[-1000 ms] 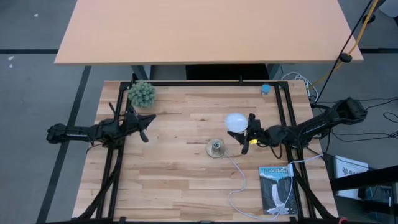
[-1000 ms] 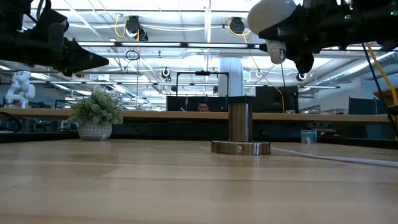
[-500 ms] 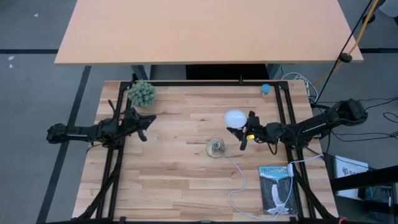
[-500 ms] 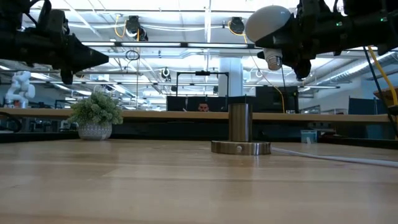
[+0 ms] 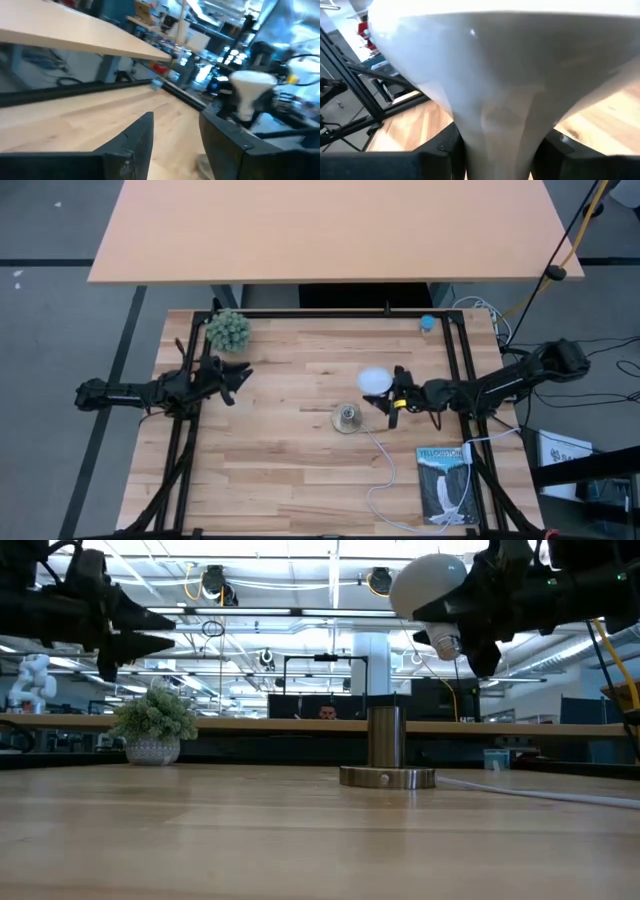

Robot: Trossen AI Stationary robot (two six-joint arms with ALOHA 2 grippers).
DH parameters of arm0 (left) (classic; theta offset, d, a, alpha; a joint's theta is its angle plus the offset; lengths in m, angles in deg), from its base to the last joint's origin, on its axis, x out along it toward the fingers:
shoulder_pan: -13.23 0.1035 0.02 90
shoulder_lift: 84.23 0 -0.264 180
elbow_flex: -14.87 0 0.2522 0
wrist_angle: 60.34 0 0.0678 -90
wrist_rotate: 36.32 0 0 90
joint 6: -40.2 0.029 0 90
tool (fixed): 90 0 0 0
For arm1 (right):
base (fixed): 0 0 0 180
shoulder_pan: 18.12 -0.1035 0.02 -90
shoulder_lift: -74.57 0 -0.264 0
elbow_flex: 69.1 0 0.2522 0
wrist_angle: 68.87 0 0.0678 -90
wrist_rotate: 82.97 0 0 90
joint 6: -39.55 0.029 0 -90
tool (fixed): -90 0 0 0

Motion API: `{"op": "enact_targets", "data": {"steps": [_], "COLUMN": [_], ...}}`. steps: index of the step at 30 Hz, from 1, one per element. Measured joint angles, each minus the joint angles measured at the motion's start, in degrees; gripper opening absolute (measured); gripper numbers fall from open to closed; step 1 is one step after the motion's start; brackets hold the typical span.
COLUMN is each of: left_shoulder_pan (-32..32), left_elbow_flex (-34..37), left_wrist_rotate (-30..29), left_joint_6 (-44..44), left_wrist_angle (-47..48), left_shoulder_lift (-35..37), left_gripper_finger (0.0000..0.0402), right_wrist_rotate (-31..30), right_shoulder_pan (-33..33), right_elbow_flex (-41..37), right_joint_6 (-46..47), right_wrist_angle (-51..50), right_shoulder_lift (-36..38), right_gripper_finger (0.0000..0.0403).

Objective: Screw lightbulb
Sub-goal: Insert the light bulb into the lamp

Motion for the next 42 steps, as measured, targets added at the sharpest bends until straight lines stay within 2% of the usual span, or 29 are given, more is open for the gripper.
{"op": "enact_targets", "data": {"steps": [2,6,11,15,20,26,31,34,38,42], "left_shoulder_pan": [-0.04,-0.09,-0.04,-0.04,-0.05,-0.07,-0.02,0.09,0.32,1.33], "left_elbow_flex": [0.01,0.00,0.00,-1.09,-8.26,-18.81,-25.70,-28.68,-30.21,-30.34], "left_wrist_rotate": [3.64,4.44,4.08,7.35,9.88,14.24,14.51,16.68,23.29,28.29], "left_joint_6": [-1.82,-2.06,2.73,3.80,7.20,18.42,19.49,20.21,20.33,19.59], "left_wrist_angle": [-2.16,-10.10,-23.83,-30.31,-31.23,-31.39,-32.09,-35.71,-43.73,-53.62], "left_shoulder_lift": [-0.72,-6.06,-19.27,-30.96,-44.06,-57.11,-67.25,-73.73,-82.77,-89.36], "left_gripper_finger": [0.0165,0.0165,0.0165,0.0165,0.0165,0.0165,0.0165,0.0165,0.0165,0.0165], "right_wrist_rotate": [-0.22,-0.15,-0.37,-0.50,1.16,1.29,1.29,1.31,1.66,5.78], "right_shoulder_pan": [-0.52,-0.70,0.51,1.68,1.72,1.71,1.71,1.71,1.60,1.13], "right_elbow_flex": [0.00,1.13,3.36,5.36,7.67,8.60,8.61,8.61,8.61,8.66], "right_joint_6": [0.42,-1.60,-4.37,-4.22,-5.89,-6.79,-9.76,-9.92,-8.65,-4.13], "right_wrist_angle": [0.02,0.05,0.08,0.10,0.11,0.08,0.11,0.21,1.17,2.15], "right_shoulder_lift": [-1.15,-3.66,-6.30,-8.04,-9.78,-10.29,-10.29,-10.29,-10.29,-11.60], "right_gripper_finger": [0.0159,0.0153,0.0152,0.0172,0.0170,0.0159,0.0166,0.0167,0.0168,0.0168]}}
